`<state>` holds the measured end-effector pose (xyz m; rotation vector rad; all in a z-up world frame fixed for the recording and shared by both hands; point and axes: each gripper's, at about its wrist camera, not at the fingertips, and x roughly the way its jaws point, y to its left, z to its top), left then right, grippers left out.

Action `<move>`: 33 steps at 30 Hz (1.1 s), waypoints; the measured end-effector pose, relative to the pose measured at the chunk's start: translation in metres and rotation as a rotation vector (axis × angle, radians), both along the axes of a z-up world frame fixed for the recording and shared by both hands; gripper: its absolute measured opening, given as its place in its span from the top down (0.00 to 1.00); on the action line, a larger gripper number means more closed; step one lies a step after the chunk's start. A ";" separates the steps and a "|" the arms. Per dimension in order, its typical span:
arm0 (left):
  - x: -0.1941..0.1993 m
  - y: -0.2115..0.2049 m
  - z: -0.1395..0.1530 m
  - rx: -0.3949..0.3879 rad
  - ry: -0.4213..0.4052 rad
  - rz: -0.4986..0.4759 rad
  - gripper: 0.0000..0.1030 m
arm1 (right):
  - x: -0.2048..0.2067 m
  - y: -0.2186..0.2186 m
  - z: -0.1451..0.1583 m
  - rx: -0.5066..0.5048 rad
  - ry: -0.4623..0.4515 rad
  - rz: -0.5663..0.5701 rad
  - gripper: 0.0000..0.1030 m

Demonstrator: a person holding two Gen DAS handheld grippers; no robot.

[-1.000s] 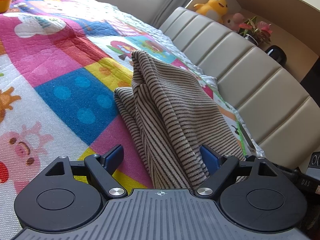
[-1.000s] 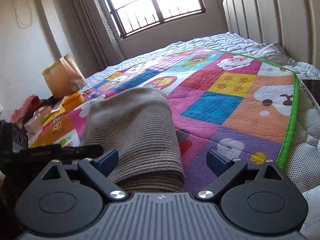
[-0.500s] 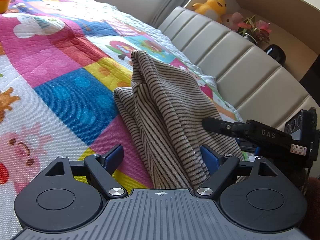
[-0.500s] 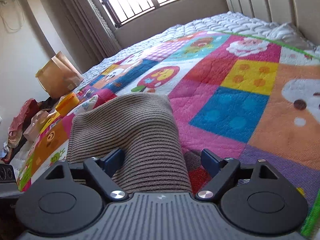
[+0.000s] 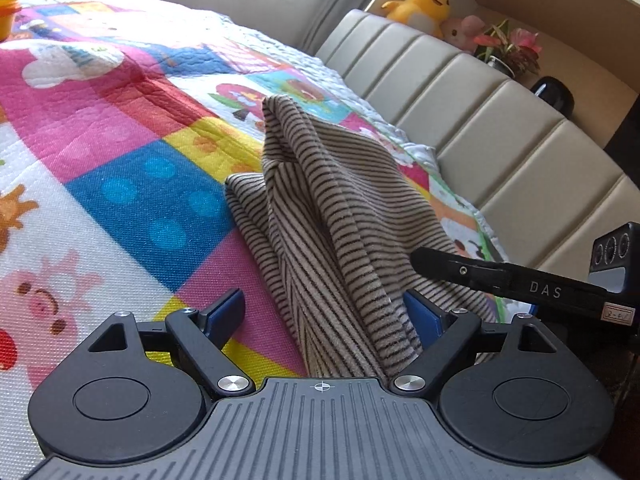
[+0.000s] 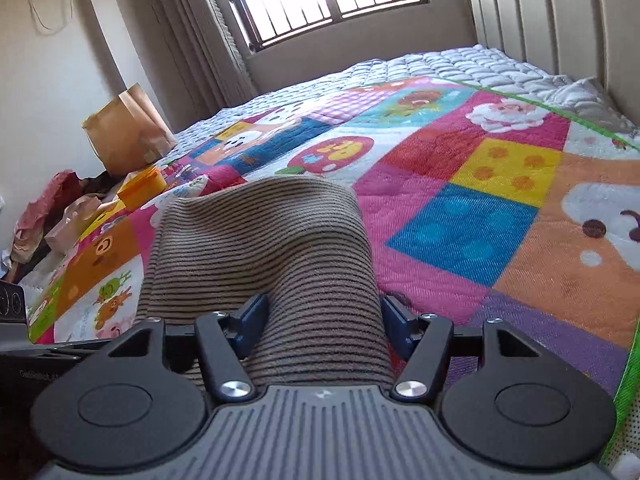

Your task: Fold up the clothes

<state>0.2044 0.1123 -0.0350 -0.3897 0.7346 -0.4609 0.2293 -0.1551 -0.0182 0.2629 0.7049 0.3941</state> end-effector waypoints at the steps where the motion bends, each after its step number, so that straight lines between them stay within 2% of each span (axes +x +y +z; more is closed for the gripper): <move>1: 0.000 -0.001 0.001 0.007 -0.002 0.001 0.12 | 0.000 -0.004 -0.002 0.019 0.007 -0.001 0.38; 6: 0.001 -0.006 0.005 0.037 0.006 0.006 0.11 | -0.003 -0.004 -0.006 -0.027 -0.030 0.006 0.26; 9: 0.001 -0.008 0.007 0.045 0.009 0.006 0.11 | 0.000 -0.009 -0.010 -0.006 -0.022 -0.002 0.20; 14: 0.002 -0.006 0.015 -0.023 0.024 -0.040 0.11 | 0.011 -0.025 -0.008 0.092 0.028 0.008 0.19; 16: 0.004 -0.011 0.019 0.003 0.005 -0.061 0.11 | 0.016 -0.026 0.003 0.089 -0.002 0.006 0.19; 17: 0.005 -0.015 0.020 0.037 -0.009 -0.068 0.11 | 0.019 -0.023 0.011 0.068 -0.032 0.010 0.23; 20: 0.007 -0.029 0.021 0.152 -0.042 -0.086 0.11 | 0.033 -0.005 0.038 0.002 -0.112 0.070 0.52; 23: 0.006 -0.031 0.015 0.166 -0.035 -0.092 0.09 | 0.044 0.030 0.057 -0.056 -0.136 0.211 0.52; 26: 0.005 -0.025 0.009 0.144 -0.024 -0.089 0.08 | 0.054 0.076 0.038 -0.252 -0.081 0.327 0.51; 27: 0.005 -0.024 0.009 0.138 -0.023 -0.090 0.08 | 0.055 0.082 0.033 -0.286 -0.075 0.341 0.50; 30: 0.007 -0.018 0.010 0.115 -0.018 -0.095 0.07 | 0.055 0.081 0.032 -0.290 -0.080 0.354 0.49; 31: 0.008 -0.017 0.011 0.107 -0.017 -0.097 0.07 | 0.054 0.074 0.035 -0.261 -0.082 0.348 0.48; 32: 0.009 -0.015 0.012 0.093 -0.010 -0.097 0.07 | 0.052 0.062 0.041 -0.209 -0.084 0.334 0.37; 33: 0.010 -0.013 0.013 0.070 0.004 -0.100 0.08 | 0.048 0.049 0.045 -0.163 -0.087 0.307 0.18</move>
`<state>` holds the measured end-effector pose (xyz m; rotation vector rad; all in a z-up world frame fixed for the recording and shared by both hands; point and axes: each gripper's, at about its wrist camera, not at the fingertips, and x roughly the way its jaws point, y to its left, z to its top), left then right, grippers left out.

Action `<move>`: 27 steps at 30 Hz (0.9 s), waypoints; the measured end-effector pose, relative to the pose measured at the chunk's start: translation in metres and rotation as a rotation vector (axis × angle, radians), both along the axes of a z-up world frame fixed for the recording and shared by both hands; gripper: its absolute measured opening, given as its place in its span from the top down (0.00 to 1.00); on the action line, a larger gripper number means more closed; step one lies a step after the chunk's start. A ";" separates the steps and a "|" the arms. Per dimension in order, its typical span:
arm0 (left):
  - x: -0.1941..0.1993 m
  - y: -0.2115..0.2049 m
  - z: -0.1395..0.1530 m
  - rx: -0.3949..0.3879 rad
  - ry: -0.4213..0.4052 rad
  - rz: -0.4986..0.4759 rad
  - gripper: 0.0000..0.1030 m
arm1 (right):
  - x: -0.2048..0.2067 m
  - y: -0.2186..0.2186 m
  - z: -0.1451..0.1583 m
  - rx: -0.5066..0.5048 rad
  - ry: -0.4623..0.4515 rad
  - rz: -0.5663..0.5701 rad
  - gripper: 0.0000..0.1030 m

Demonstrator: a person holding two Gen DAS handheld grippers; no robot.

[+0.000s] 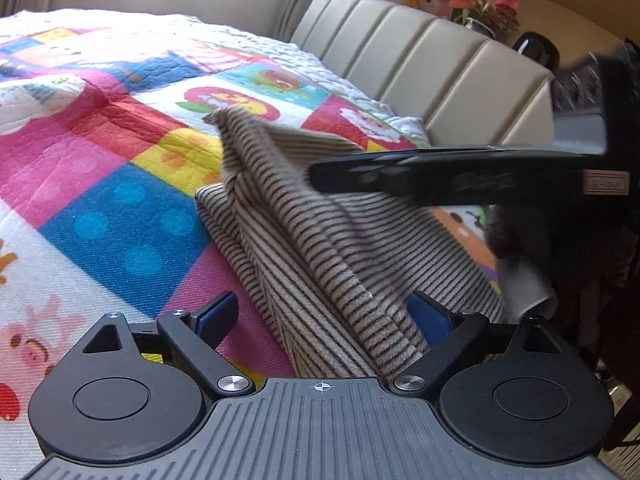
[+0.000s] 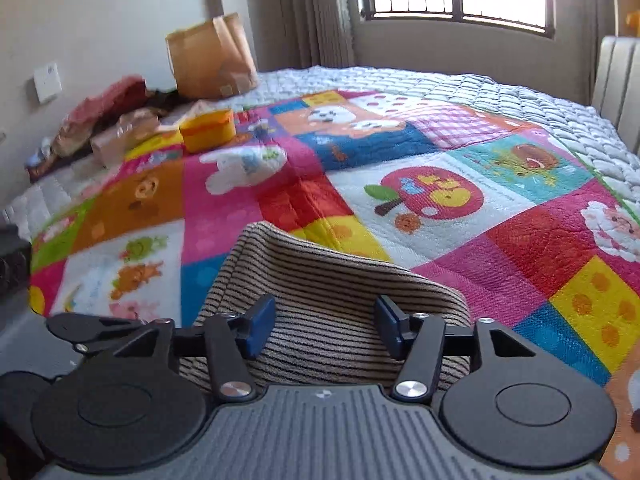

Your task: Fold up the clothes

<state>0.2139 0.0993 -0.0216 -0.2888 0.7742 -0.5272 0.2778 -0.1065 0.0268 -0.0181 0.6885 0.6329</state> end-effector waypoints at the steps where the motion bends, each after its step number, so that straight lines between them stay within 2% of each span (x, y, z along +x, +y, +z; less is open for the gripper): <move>1: 0.001 0.001 0.001 -0.024 0.018 -0.007 0.08 | -0.003 -0.014 -0.001 0.032 0.010 -0.027 0.13; 5: 0.009 0.001 0.001 -0.102 0.110 -0.051 0.07 | -0.010 -0.059 -0.024 0.104 0.115 -0.108 0.11; 8: 0.016 -0.006 -0.002 -0.090 0.131 -0.072 0.07 | -0.009 -0.078 -0.049 0.178 0.217 -0.133 0.11; 10: 0.022 -0.009 -0.002 -0.088 0.130 -0.084 0.07 | -0.008 -0.083 -0.056 0.237 0.247 -0.115 0.11; 11: 0.026 -0.011 -0.002 -0.090 0.131 -0.092 0.07 | -0.008 -0.081 -0.057 0.247 0.242 -0.091 0.16; 12: 0.030 -0.014 -0.002 -0.086 0.129 -0.098 0.09 | -0.008 -0.078 -0.058 0.256 0.237 -0.059 0.25; 15: 0.049 -0.025 -0.001 -0.046 0.117 -0.116 0.10 | -0.001 -0.073 -0.058 0.269 0.216 -0.034 0.29; 18: 0.077 -0.036 0.007 -0.016 0.082 -0.121 0.14 | 0.018 -0.083 -0.054 0.296 0.171 -0.070 0.34; 23: 0.149 -0.059 0.016 0.041 -0.054 -0.107 0.22 | 0.080 -0.102 -0.043 0.276 0.054 -0.169 0.35; 25: 0.176 -0.067 0.011 0.069 -0.075 -0.076 0.27 | 0.108 -0.107 -0.047 0.233 0.022 -0.223 0.35; 27: 0.198 -0.073 0.005 0.093 -0.085 -0.045 0.27 | 0.134 -0.112 -0.054 0.195 0.004 -0.280 0.35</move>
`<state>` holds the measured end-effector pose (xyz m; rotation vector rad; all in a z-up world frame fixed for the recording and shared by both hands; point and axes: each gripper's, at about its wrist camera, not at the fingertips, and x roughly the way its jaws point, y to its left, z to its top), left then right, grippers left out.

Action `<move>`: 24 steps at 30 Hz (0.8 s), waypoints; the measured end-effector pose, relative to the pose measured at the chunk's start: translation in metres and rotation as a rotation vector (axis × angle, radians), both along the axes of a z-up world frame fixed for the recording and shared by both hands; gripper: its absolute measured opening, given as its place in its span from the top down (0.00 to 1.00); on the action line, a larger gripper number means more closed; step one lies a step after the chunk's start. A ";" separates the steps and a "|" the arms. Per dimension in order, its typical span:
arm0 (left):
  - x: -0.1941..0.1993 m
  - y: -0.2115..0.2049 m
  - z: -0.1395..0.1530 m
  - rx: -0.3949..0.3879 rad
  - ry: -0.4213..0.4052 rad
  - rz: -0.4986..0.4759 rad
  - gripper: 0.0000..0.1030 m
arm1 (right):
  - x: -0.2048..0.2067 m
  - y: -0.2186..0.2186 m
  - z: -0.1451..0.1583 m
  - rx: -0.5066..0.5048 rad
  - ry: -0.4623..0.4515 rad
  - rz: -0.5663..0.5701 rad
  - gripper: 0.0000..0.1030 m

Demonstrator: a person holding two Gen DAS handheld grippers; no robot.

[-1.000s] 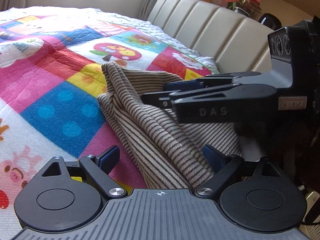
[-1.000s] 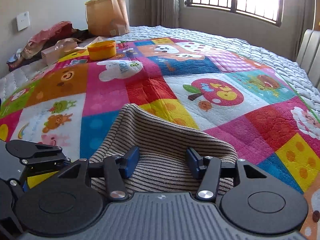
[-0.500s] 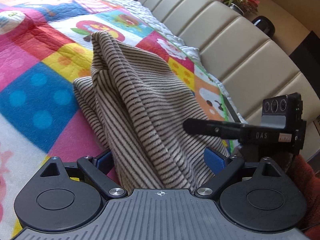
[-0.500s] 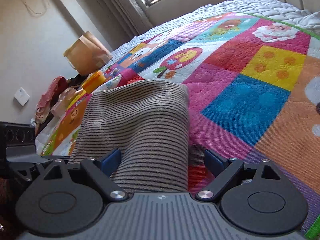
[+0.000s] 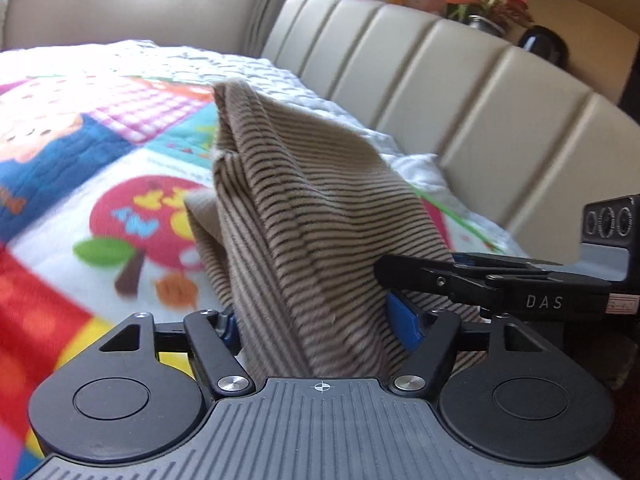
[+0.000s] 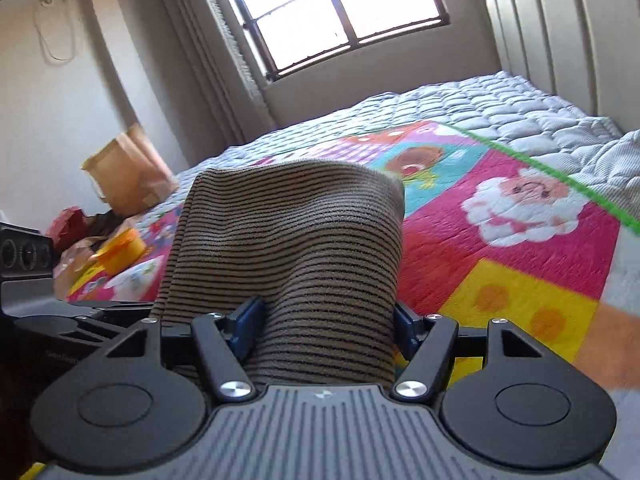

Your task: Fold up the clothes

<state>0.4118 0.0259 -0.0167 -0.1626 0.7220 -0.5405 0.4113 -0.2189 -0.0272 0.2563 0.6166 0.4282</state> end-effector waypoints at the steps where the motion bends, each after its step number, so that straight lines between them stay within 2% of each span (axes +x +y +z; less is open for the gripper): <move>1: 0.006 -0.002 -0.004 0.002 0.001 0.014 0.24 | 0.009 -0.003 -0.006 -0.009 0.013 -0.030 0.32; 2: 0.008 -0.003 -0.007 0.008 -0.006 0.024 0.22 | 0.014 -0.007 -0.011 -0.001 0.020 -0.043 0.23; 4: 0.003 -0.007 -0.012 0.029 -0.044 0.032 0.12 | 0.014 -0.010 -0.016 0.021 0.014 -0.045 0.22; 6: 0.000 -0.007 -0.017 0.037 -0.074 0.029 0.10 | 0.007 -0.008 -0.016 -0.001 -0.010 -0.043 0.22; 9: 0.001 0.000 -0.017 0.018 -0.065 0.015 0.10 | -0.004 -0.004 -0.011 -0.034 -0.035 -0.026 0.20; 14: -0.009 0.001 -0.014 0.053 -0.094 -0.017 0.10 | -0.021 -0.011 -0.016 0.042 0.004 0.003 0.18; 17: -0.013 -0.001 -0.013 0.072 -0.119 -0.034 0.10 | -0.021 -0.014 -0.005 0.051 -0.041 -0.024 0.18; 19: -0.015 -0.001 -0.013 0.073 -0.125 -0.041 0.10 | -0.008 -0.013 0.006 0.025 -0.064 -0.013 0.18; 23: -0.016 0.000 -0.014 0.066 -0.125 -0.049 0.10 | 0.043 -0.011 0.007 -0.015 0.031 0.028 0.17; 24: -0.016 0.001 -0.015 0.065 -0.125 -0.051 0.10 | 0.055 -0.011 0.005 -0.012 0.050 0.033 0.10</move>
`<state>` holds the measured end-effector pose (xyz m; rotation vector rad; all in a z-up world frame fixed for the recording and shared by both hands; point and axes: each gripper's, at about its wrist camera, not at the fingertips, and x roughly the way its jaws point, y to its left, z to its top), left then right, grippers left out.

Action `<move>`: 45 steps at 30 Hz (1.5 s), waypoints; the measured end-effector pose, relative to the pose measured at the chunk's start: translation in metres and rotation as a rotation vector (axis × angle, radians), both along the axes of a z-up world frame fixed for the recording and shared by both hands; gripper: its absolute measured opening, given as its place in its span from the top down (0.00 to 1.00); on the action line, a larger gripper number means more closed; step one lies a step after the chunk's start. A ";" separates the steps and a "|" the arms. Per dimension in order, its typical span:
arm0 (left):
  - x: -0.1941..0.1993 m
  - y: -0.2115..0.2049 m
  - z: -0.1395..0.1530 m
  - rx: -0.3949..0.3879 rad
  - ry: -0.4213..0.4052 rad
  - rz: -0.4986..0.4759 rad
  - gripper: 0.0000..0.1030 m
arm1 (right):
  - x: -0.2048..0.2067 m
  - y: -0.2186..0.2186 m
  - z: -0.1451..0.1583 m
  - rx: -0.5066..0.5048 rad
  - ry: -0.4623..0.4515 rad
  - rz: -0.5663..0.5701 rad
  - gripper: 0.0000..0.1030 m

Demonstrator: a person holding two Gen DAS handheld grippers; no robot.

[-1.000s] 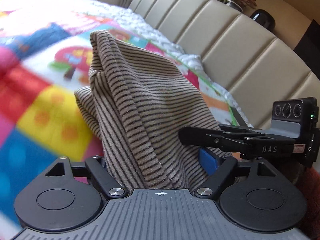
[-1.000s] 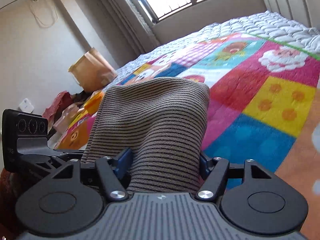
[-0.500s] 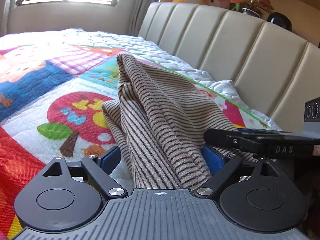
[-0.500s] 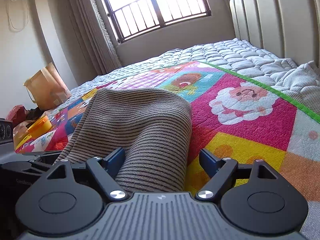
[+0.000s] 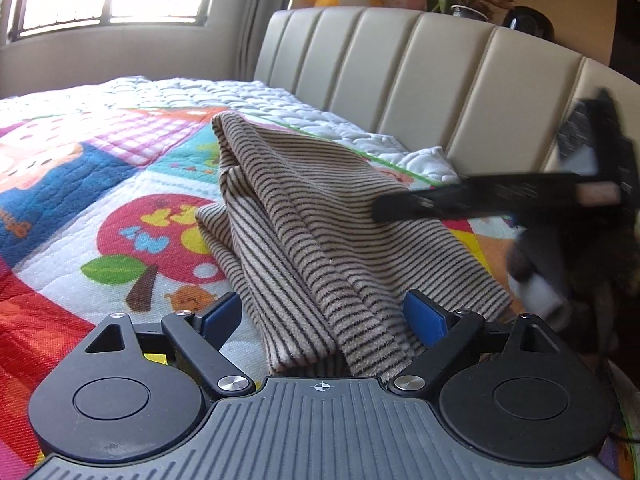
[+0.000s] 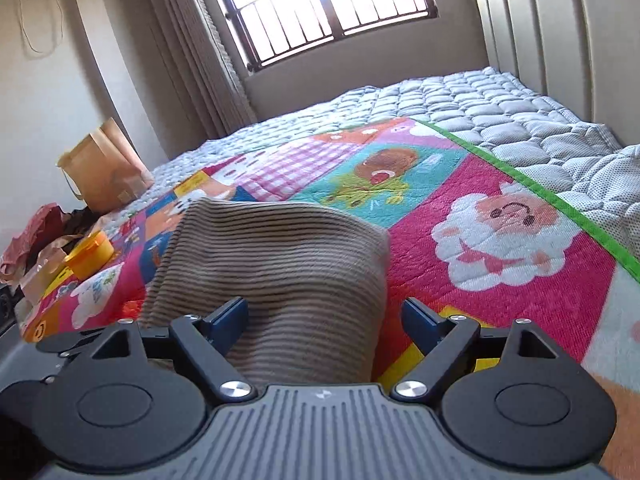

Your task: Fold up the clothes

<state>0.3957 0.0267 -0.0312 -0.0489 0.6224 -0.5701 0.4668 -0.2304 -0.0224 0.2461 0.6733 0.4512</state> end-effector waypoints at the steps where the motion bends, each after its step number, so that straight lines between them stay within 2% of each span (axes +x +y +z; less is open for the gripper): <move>1: 0.000 0.000 0.000 -0.001 0.001 -0.002 0.10 | 0.012 -0.002 -0.003 0.025 0.026 0.010 0.07; 3: 0.001 0.001 -0.001 -0.004 0.003 -0.007 0.10 | 0.034 -0.010 -0.012 0.120 0.096 0.016 0.06; 5: 0.001 0.002 -0.002 -0.009 0.009 -0.009 0.10 | 0.045 -0.012 -0.020 0.170 0.130 0.011 0.07; 6: 0.002 0.002 -0.002 -0.011 0.011 -0.008 0.10 | 0.046 -0.011 -0.020 0.180 0.121 0.019 0.21; 7: 0.002 0.003 -0.002 -0.013 0.012 -0.008 0.10 | 0.042 -0.008 -0.017 0.181 0.097 0.035 0.33; 9: 0.003 0.004 -0.003 -0.017 0.014 -0.007 0.10 | 0.027 -0.001 -0.001 0.171 -0.004 0.055 0.44; 11: 0.004 0.006 -0.002 -0.023 0.010 -0.003 0.09 | 0.015 0.006 0.014 0.161 -0.099 0.084 0.46; 13: 0.003 0.007 -0.001 -0.011 -0.013 0.017 0.10 | 0.011 0.012 0.023 0.117 -0.157 0.088 0.46; 16: 0.006 0.012 0.000 -0.007 -0.022 0.048 0.09 | 0.020 0.020 0.012 -0.050 -0.116 -0.019 0.46; 18: 0.007 0.013 -0.001 -0.008 -0.016 0.047 0.09 | 0.020 0.013 -0.001 -0.074 -0.086 -0.067 0.36; 21: 0.007 0.014 -0.001 -0.009 -0.011 0.043 0.07 | 0.001 0.005 0.001 -0.033 -0.087 -0.110 0.30; 25: 0.011 0.018 -0.002 -0.027 0.004 0.053 0.05 | -0.050 0.011 0.005 -0.063 -0.118 -0.072 0.26; 29: 0.011 0.021 0.002 -0.015 -0.016 0.093 0.04 | -0.089 0.033 -0.013 -0.082 -0.034 -0.004 0.26; 32: 0.013 0.029 0.005 -0.025 -0.018 0.127 0.04 | -0.095 0.042 0.013 -0.160 -0.111 0.001 0.26; 34: 0.011 0.032 0.009 -0.016 -0.028 0.131 0.04 | -0.084 0.050 0.039 -0.222 -0.185 0.002 0.26; 36: 0.007 0.030 0.012 0.009 -0.046 0.120 0.04 | -0.055 0.069 0.062 -0.305 -0.211 0.050 0.26; 38: 0.005 0.030 0.014 0.022 -0.049 0.101 0.04 | -0.018 0.097 0.070 -0.408 -0.209 0.107 0.26; 44: 0.007 0.033 0.010 0.031 -0.019 0.062 0.02 | 0.069 0.162 0.013 -0.676 -0.053 0.148 0.25; 45: 0.008 0.034 0.008 0.028 -0.013 0.063 0.01 | 0.075 0.164 0.011 -0.678 -0.034 0.147 0.25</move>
